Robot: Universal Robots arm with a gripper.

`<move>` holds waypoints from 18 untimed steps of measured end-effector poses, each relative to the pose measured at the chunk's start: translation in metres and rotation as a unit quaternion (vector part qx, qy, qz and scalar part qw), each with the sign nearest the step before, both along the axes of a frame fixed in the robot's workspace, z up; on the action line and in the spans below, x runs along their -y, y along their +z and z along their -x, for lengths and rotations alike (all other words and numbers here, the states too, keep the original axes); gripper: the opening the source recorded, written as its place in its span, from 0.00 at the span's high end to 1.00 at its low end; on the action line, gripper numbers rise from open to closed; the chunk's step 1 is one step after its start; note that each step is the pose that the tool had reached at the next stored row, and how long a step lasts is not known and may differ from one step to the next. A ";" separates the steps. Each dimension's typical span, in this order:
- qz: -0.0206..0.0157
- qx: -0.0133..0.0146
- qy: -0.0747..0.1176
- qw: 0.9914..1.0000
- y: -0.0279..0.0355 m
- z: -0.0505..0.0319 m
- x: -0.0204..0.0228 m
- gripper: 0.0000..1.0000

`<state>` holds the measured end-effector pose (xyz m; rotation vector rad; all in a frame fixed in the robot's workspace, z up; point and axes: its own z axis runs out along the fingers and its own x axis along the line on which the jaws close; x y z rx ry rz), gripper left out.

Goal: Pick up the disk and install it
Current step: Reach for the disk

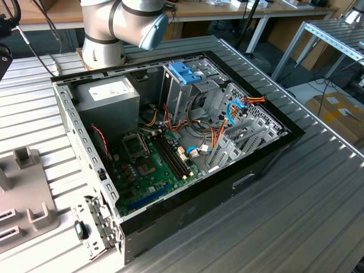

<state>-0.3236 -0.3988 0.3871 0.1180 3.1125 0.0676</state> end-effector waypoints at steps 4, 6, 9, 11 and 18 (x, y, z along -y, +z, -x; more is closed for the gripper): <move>0.000 0.000 0.000 1.000 0.0000 0.0001 0.0000 0.89; 0.000 0.000 0.000 1.000 0.0000 0.0001 0.0000 0.89; 0.000 0.000 0.000 1.000 0.0000 0.0001 -0.0004 0.89; 0.000 0.000 0.000 1.000 0.0000 0.0001 -0.0023 0.89; 0.000 0.000 0.000 1.000 0.0000 0.0001 -0.0067 0.89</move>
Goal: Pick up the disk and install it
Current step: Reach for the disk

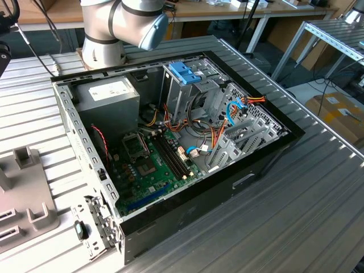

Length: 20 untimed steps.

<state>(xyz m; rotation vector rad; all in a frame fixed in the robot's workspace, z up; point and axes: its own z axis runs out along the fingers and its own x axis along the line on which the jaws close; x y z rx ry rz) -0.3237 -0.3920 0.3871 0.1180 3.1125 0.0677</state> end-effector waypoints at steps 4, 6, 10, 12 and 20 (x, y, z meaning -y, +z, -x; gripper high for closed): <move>0.000 0.000 0.000 1.000 0.0000 0.0000 -0.0030 0.89; 0.000 0.000 0.000 1.000 0.0000 0.0000 -0.0040 0.89; 0.000 0.000 0.000 1.000 0.0000 0.0000 -0.0083 0.89; 0.000 0.000 0.000 1.000 -0.0001 0.0000 -0.0115 0.89; 0.000 0.000 0.000 1.000 -0.0027 0.0017 -0.0261 0.89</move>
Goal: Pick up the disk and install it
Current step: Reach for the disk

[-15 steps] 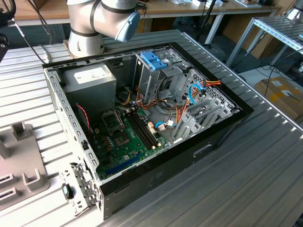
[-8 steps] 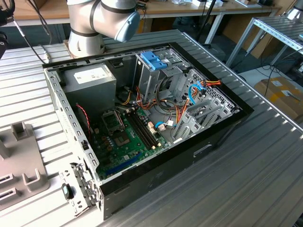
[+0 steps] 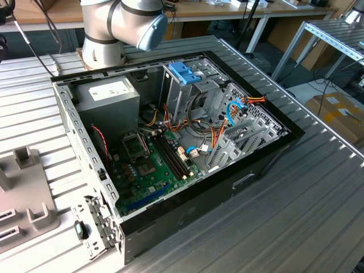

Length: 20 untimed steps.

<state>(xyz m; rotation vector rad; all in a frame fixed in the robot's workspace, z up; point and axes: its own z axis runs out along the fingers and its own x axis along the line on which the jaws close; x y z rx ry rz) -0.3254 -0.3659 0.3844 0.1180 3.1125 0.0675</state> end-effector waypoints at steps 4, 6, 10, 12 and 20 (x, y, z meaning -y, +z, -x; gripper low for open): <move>0.000 0.000 0.000 1.000 -0.0043 0.0032 -0.0058 0.89; 0.000 0.000 0.000 1.000 -0.0060 0.0061 -0.0082 0.89; 0.000 0.000 0.000 1.000 -0.0085 0.0164 -0.0127 0.89; 0.000 0.000 0.000 1.000 -0.0094 0.0225 -0.0146 0.89; 0.000 0.000 0.000 1.000 -0.0113 0.0384 -0.0192 0.89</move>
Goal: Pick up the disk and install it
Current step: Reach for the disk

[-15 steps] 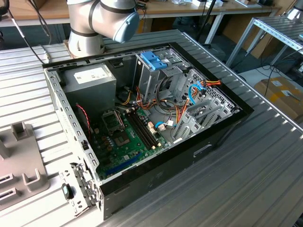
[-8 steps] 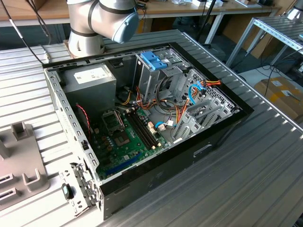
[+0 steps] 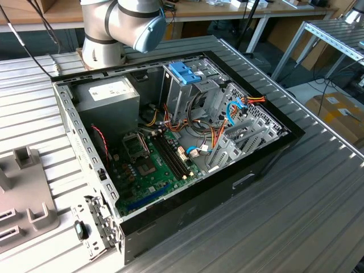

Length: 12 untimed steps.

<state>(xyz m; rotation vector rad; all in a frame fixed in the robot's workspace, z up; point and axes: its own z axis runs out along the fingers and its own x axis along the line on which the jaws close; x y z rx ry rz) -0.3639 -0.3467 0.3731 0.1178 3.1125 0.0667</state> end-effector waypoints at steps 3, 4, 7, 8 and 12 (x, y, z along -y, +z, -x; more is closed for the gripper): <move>0.000 0.000 0.000 1.000 0.0000 0.0001 0.0000 0.89; 0.000 0.000 0.000 1.000 0.0000 0.0001 0.0000 0.89; 0.000 -0.003 0.000 1.000 -0.0001 0.0002 -0.0001 0.89; 0.000 -0.006 0.000 1.000 -0.0002 0.0001 -0.0001 0.89; 0.000 -0.015 0.000 1.000 -0.0007 0.0002 -0.0001 0.89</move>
